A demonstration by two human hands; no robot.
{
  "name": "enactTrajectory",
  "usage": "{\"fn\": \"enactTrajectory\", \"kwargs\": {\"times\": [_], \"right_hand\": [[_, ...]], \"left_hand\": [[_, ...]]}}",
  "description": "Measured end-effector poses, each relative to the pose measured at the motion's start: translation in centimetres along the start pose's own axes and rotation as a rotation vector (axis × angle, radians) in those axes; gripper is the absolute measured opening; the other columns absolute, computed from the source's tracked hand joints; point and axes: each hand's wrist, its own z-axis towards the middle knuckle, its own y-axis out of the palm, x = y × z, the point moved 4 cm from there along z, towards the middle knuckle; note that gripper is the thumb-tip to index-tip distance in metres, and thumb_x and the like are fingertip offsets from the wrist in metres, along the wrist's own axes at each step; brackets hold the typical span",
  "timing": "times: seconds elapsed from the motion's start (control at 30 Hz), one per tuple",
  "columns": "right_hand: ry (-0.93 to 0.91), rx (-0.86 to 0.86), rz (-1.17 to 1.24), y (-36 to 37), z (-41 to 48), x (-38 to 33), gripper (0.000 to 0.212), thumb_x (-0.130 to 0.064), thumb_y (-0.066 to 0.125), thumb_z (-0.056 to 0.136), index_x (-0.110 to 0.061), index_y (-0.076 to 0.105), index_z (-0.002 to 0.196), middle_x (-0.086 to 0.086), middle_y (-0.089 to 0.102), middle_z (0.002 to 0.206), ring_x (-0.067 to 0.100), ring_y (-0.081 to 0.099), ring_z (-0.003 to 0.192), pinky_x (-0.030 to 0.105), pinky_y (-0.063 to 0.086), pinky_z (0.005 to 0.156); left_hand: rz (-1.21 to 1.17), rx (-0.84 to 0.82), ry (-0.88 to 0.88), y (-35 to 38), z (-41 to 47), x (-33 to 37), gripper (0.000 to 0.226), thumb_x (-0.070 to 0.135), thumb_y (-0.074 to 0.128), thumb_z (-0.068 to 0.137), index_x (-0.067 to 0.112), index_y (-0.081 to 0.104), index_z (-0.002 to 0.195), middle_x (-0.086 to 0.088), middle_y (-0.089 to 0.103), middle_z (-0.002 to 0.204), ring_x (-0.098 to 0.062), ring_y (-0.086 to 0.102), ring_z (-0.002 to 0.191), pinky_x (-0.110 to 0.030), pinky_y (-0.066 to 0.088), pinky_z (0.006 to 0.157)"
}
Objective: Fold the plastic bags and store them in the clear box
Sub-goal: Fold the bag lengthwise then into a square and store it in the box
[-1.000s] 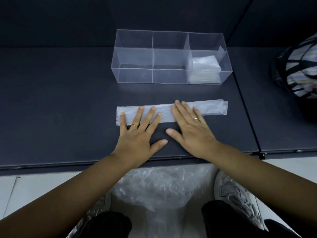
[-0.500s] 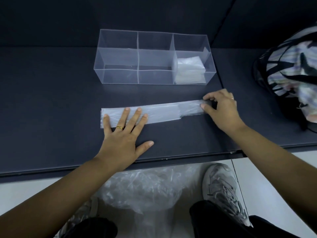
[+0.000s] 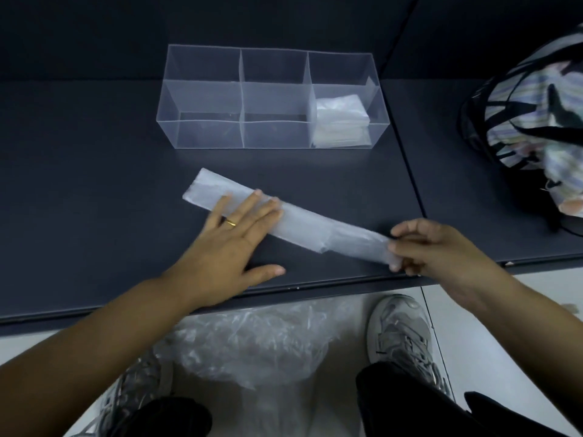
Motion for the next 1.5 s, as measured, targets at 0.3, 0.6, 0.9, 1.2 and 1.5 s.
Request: {"fn": "enactTrajectory", "kwargs": {"times": [0.3, 0.6, 0.9, 1.2, 1.5], "right_hand": [[-0.147, -0.367, 0.134, 3.7, -5.5, -5.9, 0.030, -0.032, 0.072, 0.064, -0.016, 0.065, 0.088, 0.011, 0.070, 0.071, 0.016, 0.065, 0.056, 0.019, 0.048, 0.050], [-0.199, -0.722, 0.046, 8.7, 1.2, -5.8, 0.077, -0.073, 0.013, 0.084, -0.024, 0.056, 0.125, -0.011, 0.069, 0.094, 0.013, 0.037, 0.052, 0.022, 0.038, 0.054], [-0.181, -0.393, -0.274, 11.2, 2.8, -3.2, 0.018, -0.012, 0.063, 0.091, -0.009, 0.057, 0.108, 0.003, 0.068, 0.073, 0.014, 0.060, 0.053, 0.026, 0.050, 0.051], [-0.174, -0.144, -0.205, 10.8, 3.7, -2.9, 0.005, -0.007, 0.065, 0.088, -0.011, 0.062, 0.091, -0.001, 0.067, 0.062, 0.010, 0.056, 0.043, 0.021, 0.042, 0.038], [-0.150, -0.076, -0.255, 11.4, 4.9, -3.4, 0.010, -0.010, 0.070, 0.083, -0.015, 0.061, 0.085, 0.000, 0.067, 0.061, 0.011, 0.058, 0.042, 0.019, 0.037, 0.035]], "left_hand": [[-0.928, 0.367, -0.130, -3.0, 1.1, 10.3, 0.048, 0.011, 0.061, 0.089, 0.024, 0.053, 0.135, 0.010, 0.061, 0.127, -0.003, 0.054, 0.118, -0.022, 0.042, 0.099], [-1.634, 0.249, -0.421, -3.9, 1.5, 5.0, 0.028, 0.021, 0.048, 0.097, 0.009, 0.068, 0.111, -0.007, 0.073, 0.106, -0.015, 0.067, 0.103, -0.023, 0.053, 0.087], [-1.611, 0.270, -0.793, -1.0, 1.3, -2.4, 0.019, 0.018, 0.053, 0.098, 0.005, 0.067, 0.097, -0.012, 0.074, 0.093, -0.020, 0.072, 0.084, -0.025, 0.059, 0.068], [-1.175, 0.248, -0.784, -1.0, 2.5, -6.8, 0.024, 0.024, 0.051, 0.099, 0.006, 0.064, 0.089, -0.012, 0.071, 0.063, -0.022, 0.071, 0.058, -0.020, 0.051, 0.046], [-0.501, 0.493, -0.710, -3.0, 1.8, -7.4, 0.019, 0.024, 0.062, 0.092, 0.006, 0.063, 0.084, -0.001, 0.063, 0.070, -0.017, 0.060, 0.060, -0.026, 0.046, 0.062]]}}
